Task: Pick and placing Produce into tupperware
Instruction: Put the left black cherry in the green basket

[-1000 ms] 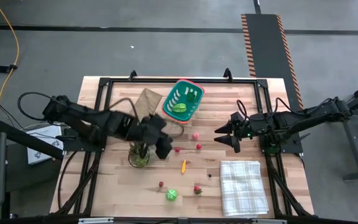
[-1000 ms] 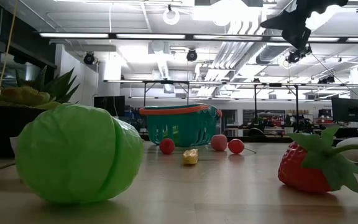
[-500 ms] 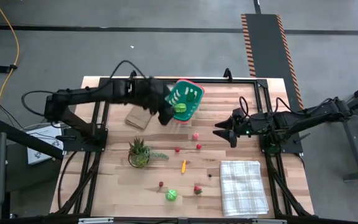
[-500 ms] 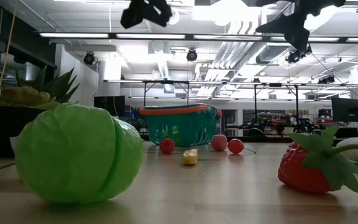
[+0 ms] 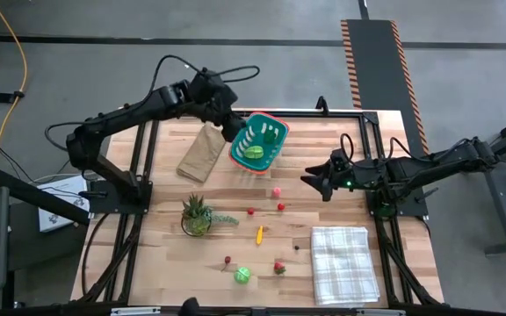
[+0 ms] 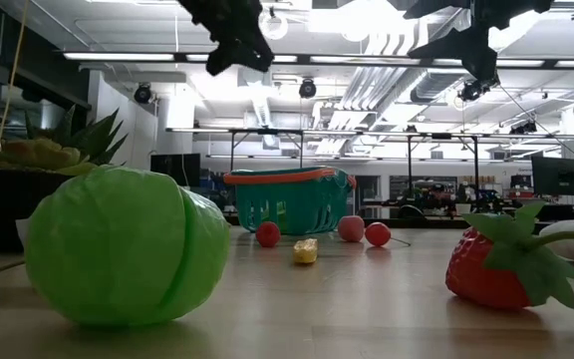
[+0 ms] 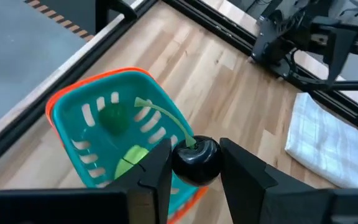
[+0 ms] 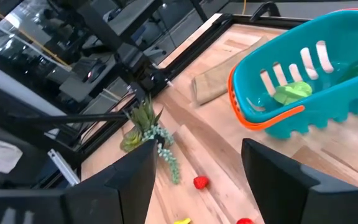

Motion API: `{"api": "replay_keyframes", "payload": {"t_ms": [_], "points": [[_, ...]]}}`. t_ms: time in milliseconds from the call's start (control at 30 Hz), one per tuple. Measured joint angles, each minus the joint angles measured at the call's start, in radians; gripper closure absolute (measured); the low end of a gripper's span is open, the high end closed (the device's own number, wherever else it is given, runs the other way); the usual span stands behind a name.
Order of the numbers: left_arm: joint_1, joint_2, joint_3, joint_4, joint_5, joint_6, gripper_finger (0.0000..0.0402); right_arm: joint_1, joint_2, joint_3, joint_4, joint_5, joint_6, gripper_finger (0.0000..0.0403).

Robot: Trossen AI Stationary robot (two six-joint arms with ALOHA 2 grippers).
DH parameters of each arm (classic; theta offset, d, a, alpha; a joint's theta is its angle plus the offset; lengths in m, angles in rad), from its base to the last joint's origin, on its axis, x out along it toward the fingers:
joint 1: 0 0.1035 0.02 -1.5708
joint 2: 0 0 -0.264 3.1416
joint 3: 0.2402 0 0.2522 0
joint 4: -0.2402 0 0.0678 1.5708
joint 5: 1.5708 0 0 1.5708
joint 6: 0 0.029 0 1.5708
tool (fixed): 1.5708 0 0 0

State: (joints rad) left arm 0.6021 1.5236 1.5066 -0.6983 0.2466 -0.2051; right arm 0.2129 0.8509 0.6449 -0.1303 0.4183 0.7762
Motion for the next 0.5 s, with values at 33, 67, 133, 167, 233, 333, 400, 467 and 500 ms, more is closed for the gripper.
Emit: {"api": "replay_keyframes", "payload": {"t_ms": [33,67,133,167,233,333,400,467,500], "points": [[0.011,0.006,0.0,0.007,0.016,0.012,0.0302,-0.004,0.0,0.0,-0.001,0.004,0.004,0.0176],[0.022,0.013,0.0,0.01,0.028,0.022,0.0301,-0.007,0.0,0.0,-0.001,0.005,0.009,0.0176],[0.044,0.027,0.0,0.014,0.04,0.044,0.0294,-0.017,0.0,0.0,-0.001,0.005,0.01,0.0176],[0.051,0.036,0.0,0.013,0.039,0.054,0.0289,-0.022,0.0,0.0,-0.001,0.005,0.011,0.0176],[0.062,0.05,0.0,0.014,0.039,0.075,0.0279,-0.031,0.0,0.0,-0.001,0.007,0.018,0.0176],[0.075,0.069,0.0,0.017,0.042,0.105,0.0276,-0.039,0.0,0.0,-0.001,0.007,0.021,0.0176],[0.08,0.081,0.0,0.026,0.042,0.127,0.0284,-0.044,0.0,0.0,-0.002,0.007,0.028,0.0176],[0.087,0.085,0.0,0.028,0.047,0.145,0.0293,-0.05,0.0,0.0,-0.002,0.006,0.029,0.0176],[0.087,0.085,0.0,0.034,0.047,0.147,0.0298,-0.052,0.0,0.0,-0.002,0.007,0.029,0.0176]]}}
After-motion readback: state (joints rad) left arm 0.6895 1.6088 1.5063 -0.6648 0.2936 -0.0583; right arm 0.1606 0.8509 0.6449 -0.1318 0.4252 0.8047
